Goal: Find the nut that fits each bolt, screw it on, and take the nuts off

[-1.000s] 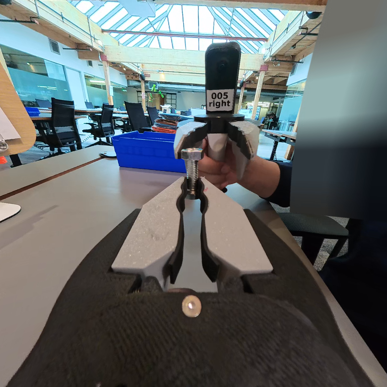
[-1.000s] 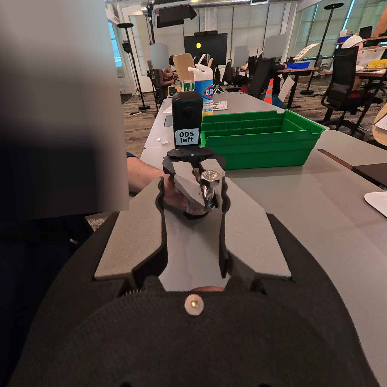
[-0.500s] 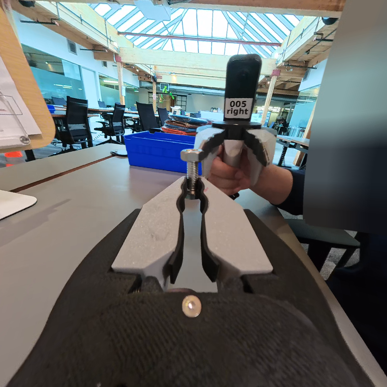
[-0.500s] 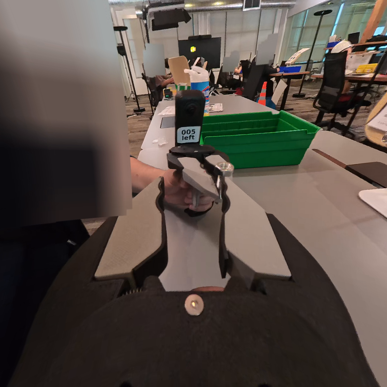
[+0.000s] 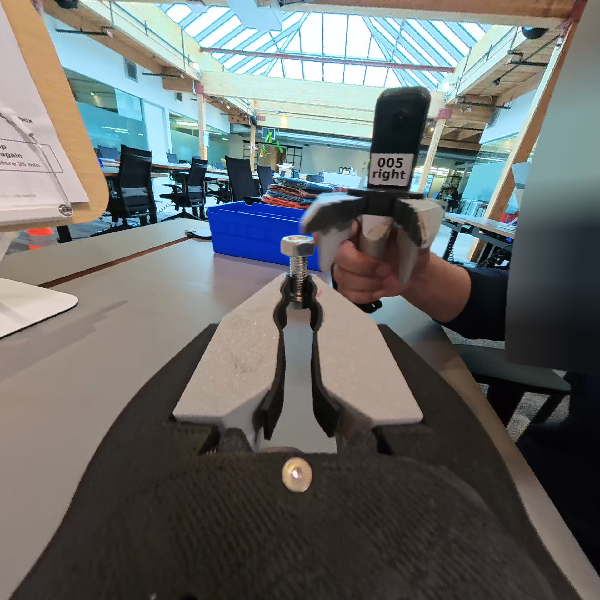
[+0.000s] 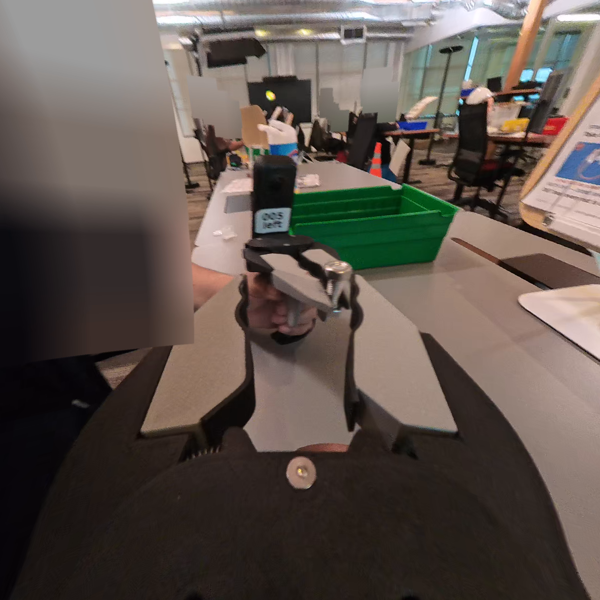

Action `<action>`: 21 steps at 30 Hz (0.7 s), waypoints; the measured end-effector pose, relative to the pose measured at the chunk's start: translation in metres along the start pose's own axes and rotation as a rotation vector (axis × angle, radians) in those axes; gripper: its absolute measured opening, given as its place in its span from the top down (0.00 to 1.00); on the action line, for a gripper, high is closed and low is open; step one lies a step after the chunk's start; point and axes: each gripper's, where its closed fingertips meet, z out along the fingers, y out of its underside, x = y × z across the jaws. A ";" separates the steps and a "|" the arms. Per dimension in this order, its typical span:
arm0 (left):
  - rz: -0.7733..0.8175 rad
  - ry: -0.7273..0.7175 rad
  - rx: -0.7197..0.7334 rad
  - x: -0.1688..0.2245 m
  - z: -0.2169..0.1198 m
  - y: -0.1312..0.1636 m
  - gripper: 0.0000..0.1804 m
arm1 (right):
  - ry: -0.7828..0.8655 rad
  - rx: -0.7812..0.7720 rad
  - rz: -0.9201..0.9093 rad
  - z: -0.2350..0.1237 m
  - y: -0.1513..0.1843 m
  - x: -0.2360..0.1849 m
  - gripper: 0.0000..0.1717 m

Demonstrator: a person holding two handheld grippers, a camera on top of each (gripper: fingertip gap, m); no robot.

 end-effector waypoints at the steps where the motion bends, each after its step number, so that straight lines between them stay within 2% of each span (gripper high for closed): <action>1: -0.001 0.007 -0.005 0.002 0.001 0.002 0.96 | 0.023 -0.022 0.001 0.007 0.002 0.008 0.59; 2: 0.001 0.014 -0.009 0.004 0.003 0.003 0.96 | 0.023 -0.026 0.004 0.015 0.003 0.012 0.57; 5: 0.016 0.013 -0.011 0.007 0.005 0.002 0.96 | -0.041 -0.051 0.035 0.034 0.009 0.008 0.62; 6: 0.018 0.000 -0.010 0.005 0.004 0.001 0.96 | -0.080 -0.062 0.051 0.034 0.012 0.001 0.64; 8: 0.015 -0.022 -0.001 -0.001 -0.001 -0.002 0.96 | -0.039 -0.051 0.035 0.019 0.010 -0.002 0.62; 9: 0.003 -0.049 -0.001 -0.008 -0.003 -0.002 0.96 | -0.057 -0.044 0.004 0.008 0.009 -0.009 0.74; 10: -0.015 -0.063 -0.007 -0.013 -0.005 -0.001 0.96 | -0.070 -0.012 -0.013 -0.001 0.005 -0.016 0.79; 14: -0.049 -0.054 -0.011 -0.015 -0.004 0.003 0.96 | 0.032 -0.021 -0.027 -0.002 0.000 0.004 0.67; 18: -0.027 -0.040 -0.012 -0.007 0.000 0.002 0.96 | 0.070 -0.045 0.008 0.022 0.004 0.028 0.67; 21: -0.025 -0.057 -0.014 -0.011 -0.002 0.002 0.96 | -0.039 -0.090 0.100 0.030 0.015 0.015 0.70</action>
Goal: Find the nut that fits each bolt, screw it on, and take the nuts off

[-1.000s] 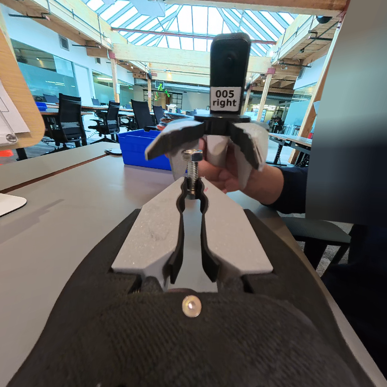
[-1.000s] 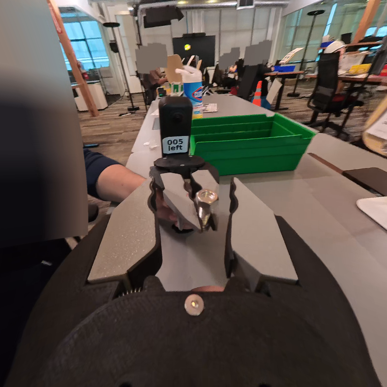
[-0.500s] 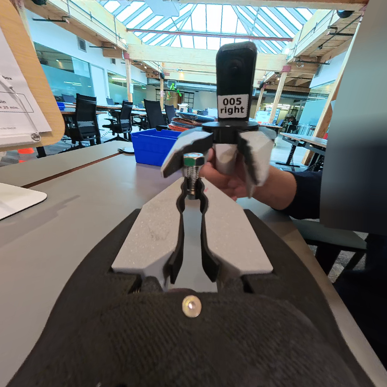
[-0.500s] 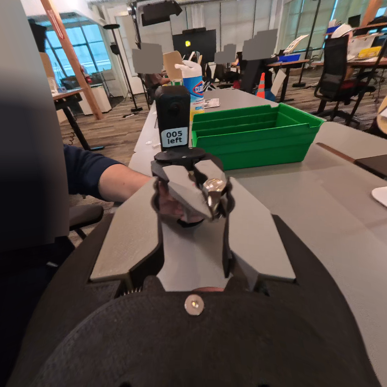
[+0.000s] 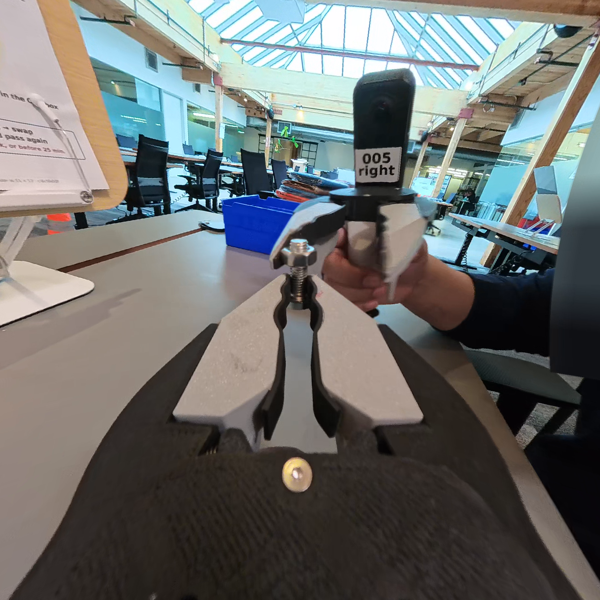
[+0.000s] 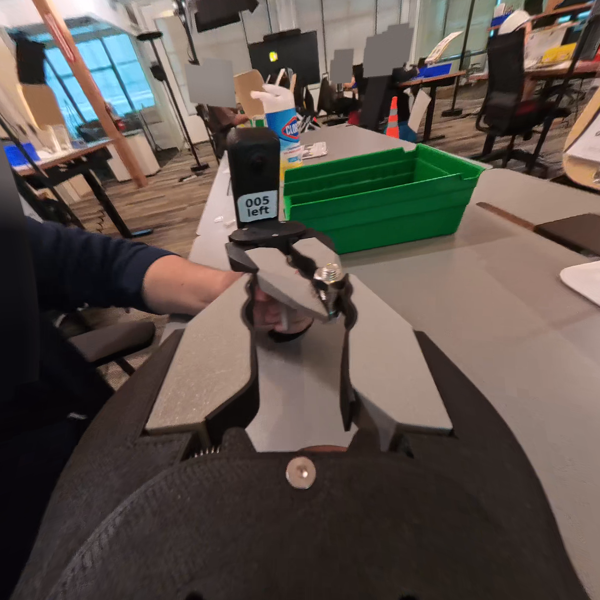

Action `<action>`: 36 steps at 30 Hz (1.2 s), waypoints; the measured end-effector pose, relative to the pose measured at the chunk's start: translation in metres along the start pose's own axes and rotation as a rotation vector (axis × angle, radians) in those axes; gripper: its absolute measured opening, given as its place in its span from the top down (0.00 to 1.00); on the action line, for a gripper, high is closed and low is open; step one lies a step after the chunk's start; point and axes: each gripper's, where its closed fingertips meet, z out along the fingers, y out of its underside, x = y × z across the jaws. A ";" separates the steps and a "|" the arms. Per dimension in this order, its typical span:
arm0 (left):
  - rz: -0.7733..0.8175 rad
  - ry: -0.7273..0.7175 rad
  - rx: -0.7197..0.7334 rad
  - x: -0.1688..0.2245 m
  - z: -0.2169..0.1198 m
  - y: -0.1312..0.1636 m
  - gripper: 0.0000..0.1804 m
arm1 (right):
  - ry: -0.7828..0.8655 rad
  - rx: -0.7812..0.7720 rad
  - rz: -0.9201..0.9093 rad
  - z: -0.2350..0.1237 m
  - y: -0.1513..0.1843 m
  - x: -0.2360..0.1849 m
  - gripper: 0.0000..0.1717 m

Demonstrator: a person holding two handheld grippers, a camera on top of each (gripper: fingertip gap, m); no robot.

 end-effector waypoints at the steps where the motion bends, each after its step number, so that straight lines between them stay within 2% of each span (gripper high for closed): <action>1: 0.003 -0.007 -0.001 -0.002 -0.001 0.000 0.96 | 0.010 0.007 0.005 -0.004 0.000 -0.002 0.66; 2: 0.001 -0.025 0.001 -0.006 -0.003 -0.001 0.96 | 0.018 0.012 -0.015 -0.012 0.000 -0.005 0.72; 3: -0.009 -0.047 -0.001 -0.011 -0.005 -0.001 0.96 | -0.013 0.039 -0.035 -0.020 -0.003 -0.015 0.83; 5: -0.030 -0.043 -0.002 -0.014 -0.007 0.000 0.96 | 0.035 0.102 -0.031 -0.032 -0.013 -0.012 0.77; 8: -0.026 -0.024 -0.018 -0.008 -0.002 0.003 0.96 | 0.173 0.045 -0.071 -0.026 -0.008 0.015 0.72; 10: -0.005 -0.007 -0.031 0.000 0.002 0.005 0.96 | 0.196 0.007 -0.066 -0.012 -0.003 0.025 0.78; 12: 0.024 -0.003 -0.046 0.006 0.006 0.007 0.96 | 0.135 -0.008 -0.048 0.002 0.001 0.020 0.89; 18: 0.002 -0.018 -0.063 0.005 0.008 0.010 0.96 | 0.172 0.030 0.007 0.004 0.005 0.023 0.90; 20: -0.027 0.003 -0.054 0.008 0.010 0.010 0.90 | 0.236 0.051 -0.019 -0.001 0.004 0.027 0.90; 22: -0.043 0.000 -0.043 0.009 0.011 0.008 0.86 | 0.291 0.098 -0.007 -0.014 0.000 0.032 0.90; 24: -0.039 -0.015 -0.039 0.006 0.010 0.008 0.85 | 0.331 0.139 0.030 -0.036 -0.003 0.038 0.90; 27: -0.053 -0.010 -0.057 0.005 0.009 0.012 0.86 | 0.478 0.190 -0.016 -0.104 -0.025 0.050 0.90; 31: -0.058 0.011 -0.086 0.008 0.011 0.018 0.88 | 0.812 0.228 -0.065 -0.268 -0.079 0.081 0.90; 32: -0.059 0.014 -0.096 0.009 0.012 0.020 0.88 | 0.883 0.161 -0.042 -0.307 -0.076 0.094 0.90; 34: -0.056 0.019 -0.120 0.010 0.015 0.025 0.90 | 1.123 -0.018 0.016 -0.389 -0.048 0.136 0.90; 36: -0.039 0.017 -0.144 0.010 0.016 0.030 0.90 | 1.185 -0.228 0.170 -0.434 0.009 0.168 0.90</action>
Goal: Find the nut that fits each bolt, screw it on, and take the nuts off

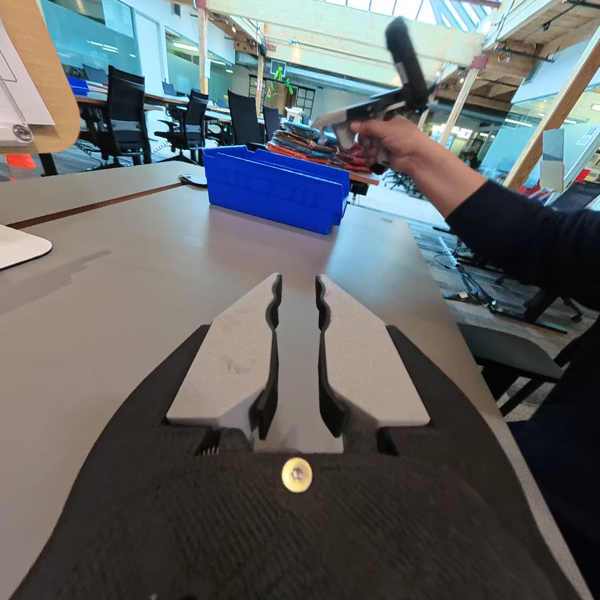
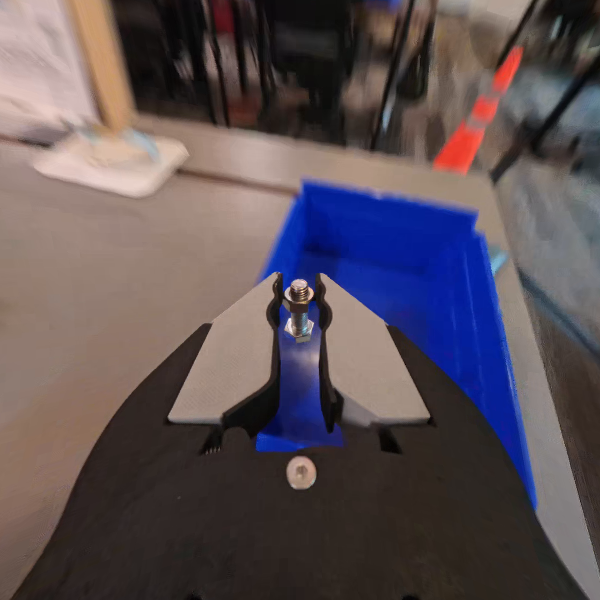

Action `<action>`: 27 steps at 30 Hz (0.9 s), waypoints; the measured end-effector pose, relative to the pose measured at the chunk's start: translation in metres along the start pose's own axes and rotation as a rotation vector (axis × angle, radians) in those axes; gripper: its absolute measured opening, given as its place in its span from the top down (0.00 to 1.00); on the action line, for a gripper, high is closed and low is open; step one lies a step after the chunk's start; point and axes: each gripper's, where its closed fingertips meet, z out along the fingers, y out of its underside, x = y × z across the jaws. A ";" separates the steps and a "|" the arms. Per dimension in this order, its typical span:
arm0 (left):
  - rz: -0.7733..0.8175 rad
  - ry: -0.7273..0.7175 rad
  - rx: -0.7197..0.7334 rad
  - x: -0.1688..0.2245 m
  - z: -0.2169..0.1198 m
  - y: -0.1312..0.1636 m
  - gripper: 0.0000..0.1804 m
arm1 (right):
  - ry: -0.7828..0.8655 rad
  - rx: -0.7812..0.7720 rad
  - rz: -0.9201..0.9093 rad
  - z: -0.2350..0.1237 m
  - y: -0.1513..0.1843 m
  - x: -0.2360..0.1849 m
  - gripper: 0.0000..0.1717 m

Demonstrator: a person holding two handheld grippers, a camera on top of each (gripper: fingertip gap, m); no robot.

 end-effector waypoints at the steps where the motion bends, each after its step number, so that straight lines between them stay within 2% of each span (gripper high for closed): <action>1: 0.011 -0.004 -0.011 0.000 0.001 0.002 0.90 | 0.002 -0.086 0.014 0.016 0.025 0.013 0.90; 4: 0.020 -0.015 -0.021 -0.001 0.002 0.004 0.89 | -0.019 -0.351 0.026 0.052 0.100 0.024 0.90; 7: 0.040 -0.030 -0.027 0.001 0.000 0.005 0.89 | -0.060 -0.497 0.070 0.061 0.128 0.019 0.88; 8: 0.044 -0.029 -0.040 0.003 0.000 0.006 0.87 | -0.023 -0.505 0.048 0.059 0.126 0.023 0.81; 10: 0.050 -0.016 -0.068 0.007 -0.001 0.010 0.85 | 0.082 -0.433 -0.039 0.049 0.101 0.034 0.75; 12: 0.051 -0.009 -0.079 0.009 -0.004 0.009 0.83 | 0.125 -0.282 -0.081 0.033 0.058 0.020 0.69; 15: 0.023 -0.004 -0.084 0.010 -0.013 0.000 0.78 | 0.022 -0.015 -0.173 0.008 -0.005 -0.060 0.66; 17: 0.002 -0.012 -0.076 0.011 -0.027 -0.013 0.76 | -0.135 0.088 -0.238 0.002 -0.023 -0.136 0.66; 19: -0.023 -0.024 -0.077 0.014 -0.052 -0.029 0.72 | -0.305 0.127 -0.266 0.006 -0.023 -0.210 0.62; 21: 0.005 -0.113 -0.106 0.006 -0.092 -0.047 0.72 | -0.429 0.156 -0.304 0.014 -0.017 -0.266 0.62; 25: 0.065 -0.460 -0.278 -0.051 -0.209 -0.080 0.73 | -0.550 0.206 -0.381 0.036 -0.002 -0.324 0.64; 27: 0.023 -0.554 -0.411 -0.080 -0.265 -0.080 0.72 | -0.622 0.166 -0.402 0.043 0.012 -0.339 0.64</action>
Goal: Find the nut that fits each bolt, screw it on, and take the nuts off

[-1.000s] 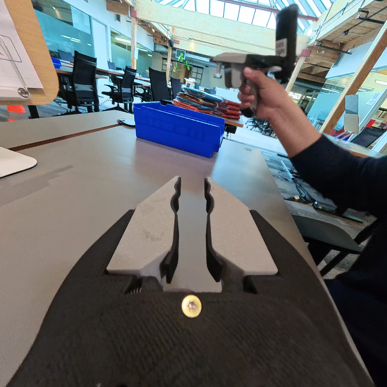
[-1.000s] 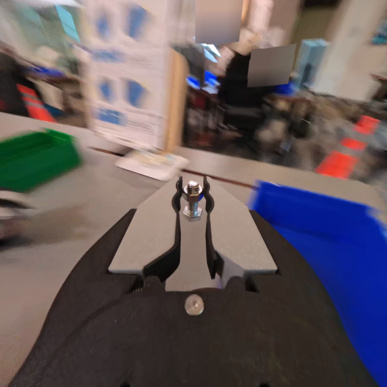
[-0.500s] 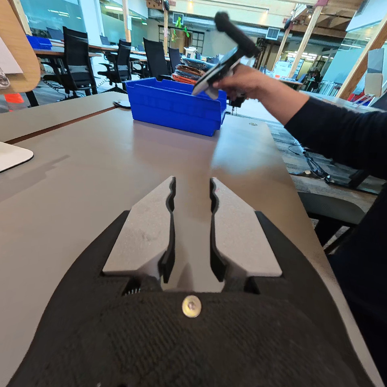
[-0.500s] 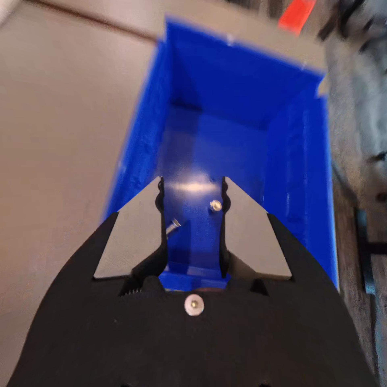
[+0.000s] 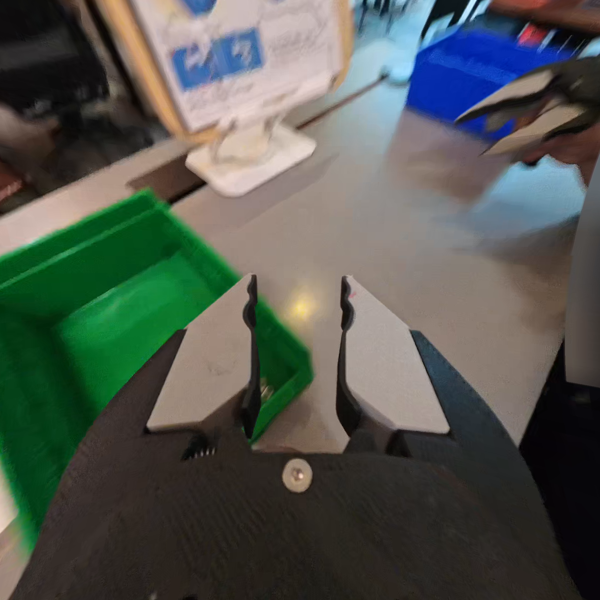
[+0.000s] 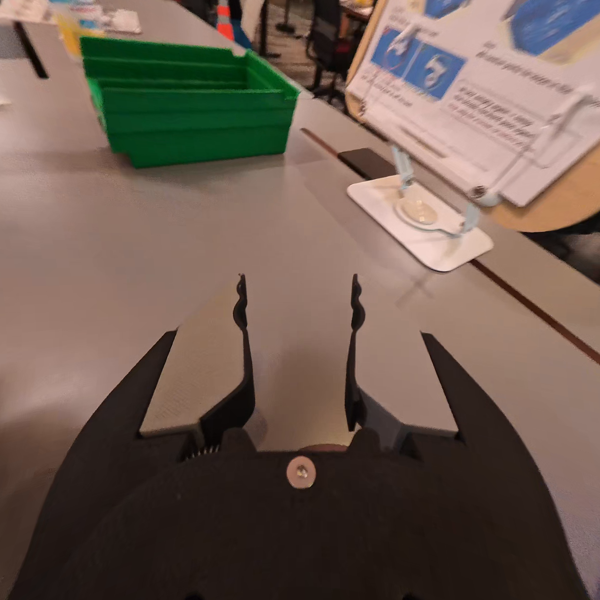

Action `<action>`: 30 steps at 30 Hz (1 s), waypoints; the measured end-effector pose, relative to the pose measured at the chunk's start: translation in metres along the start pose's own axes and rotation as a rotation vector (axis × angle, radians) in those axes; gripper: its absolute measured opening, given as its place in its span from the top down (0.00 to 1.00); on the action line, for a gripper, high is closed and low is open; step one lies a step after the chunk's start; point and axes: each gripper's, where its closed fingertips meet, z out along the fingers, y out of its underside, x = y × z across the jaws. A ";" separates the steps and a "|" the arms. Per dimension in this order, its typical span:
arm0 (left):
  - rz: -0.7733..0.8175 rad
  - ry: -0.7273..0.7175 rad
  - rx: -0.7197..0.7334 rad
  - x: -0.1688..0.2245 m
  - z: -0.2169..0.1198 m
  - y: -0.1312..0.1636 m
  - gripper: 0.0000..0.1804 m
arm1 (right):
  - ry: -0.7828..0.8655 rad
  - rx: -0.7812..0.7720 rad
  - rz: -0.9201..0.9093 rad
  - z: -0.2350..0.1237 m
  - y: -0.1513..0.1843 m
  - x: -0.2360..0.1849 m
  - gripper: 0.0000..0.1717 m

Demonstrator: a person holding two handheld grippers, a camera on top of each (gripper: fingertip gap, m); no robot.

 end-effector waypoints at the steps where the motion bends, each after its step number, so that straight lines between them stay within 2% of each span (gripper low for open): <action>1: -0.011 -0.018 -0.096 -0.023 -0.008 0.016 0.73 | -0.028 -0.008 -0.011 0.003 0.004 -0.006 0.64; 3: -0.033 -0.046 -0.267 -0.061 -0.014 0.051 0.73 | -0.022 -0.004 -0.062 0.006 0.013 -0.009 0.68; 5: -0.070 -0.005 -0.408 -0.080 -0.009 0.081 0.76 | -0.023 -0.038 -0.080 0.011 0.025 -0.010 0.68; 7: -0.122 0.094 -0.560 -0.082 -0.001 0.106 0.78 | -0.042 -0.064 -0.065 0.015 0.032 -0.012 0.68; 8: -0.120 0.135 -0.646 -0.081 0.002 0.119 0.81 | -0.049 -0.065 -0.054 0.016 0.033 -0.012 0.68; 10: -0.078 0.166 -0.851 -0.085 0.001 0.146 0.81 | -0.070 -0.056 -0.029 0.016 0.034 -0.013 0.68; 14: -0.078 0.178 -1.140 -0.095 -0.003 0.176 0.77 | -0.093 -0.054 0.020 0.015 0.035 -0.011 0.69; 17: -0.150 0.202 -1.246 -0.089 0.002 0.191 0.82 | -0.074 -0.047 0.003 0.011 0.032 -0.007 0.70; 19: -0.197 0.205 -1.275 -0.086 0.005 0.194 0.91 | -0.062 -0.036 -0.012 0.007 0.029 -0.006 0.71; 25: -0.144 0.125 -1.231 -0.090 0.003 0.190 0.92 | -0.077 0.018 -0.025 -0.003 0.015 -0.011 0.75; 28: -0.130 0.058 -1.099 -0.098 0.003 0.164 0.92 | -0.091 0.017 -0.023 -0.001 0.016 -0.014 0.75; 30: -0.111 -0.006 -0.960 -0.108 0.003 0.137 0.92 | -0.108 0.017 -0.013 0.003 0.018 -0.019 0.75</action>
